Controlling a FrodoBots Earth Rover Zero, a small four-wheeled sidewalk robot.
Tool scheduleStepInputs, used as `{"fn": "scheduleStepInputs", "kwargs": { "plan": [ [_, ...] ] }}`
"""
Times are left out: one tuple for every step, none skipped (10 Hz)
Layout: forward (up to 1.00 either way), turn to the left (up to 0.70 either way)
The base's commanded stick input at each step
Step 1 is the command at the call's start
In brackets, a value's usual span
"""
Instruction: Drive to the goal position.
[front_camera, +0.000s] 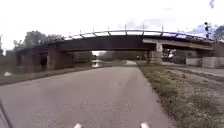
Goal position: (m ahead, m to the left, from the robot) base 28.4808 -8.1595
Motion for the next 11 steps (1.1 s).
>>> {"fn": "scheduleStepInputs", "kwargs": {
  "plan": [
    [0.0, -0.7],
    [0.0, -0.52],
    [0.0, -0.14],
    [0.0, 0.0],
    [0.0, 0.0],
    [0.0, 0.0],
    [0.0, 0.0],
    [0.0, 0.0],
    [0.0, 0.0],
    [0.0, 0.0],
    [0.0, 0.0]
  ]
}}
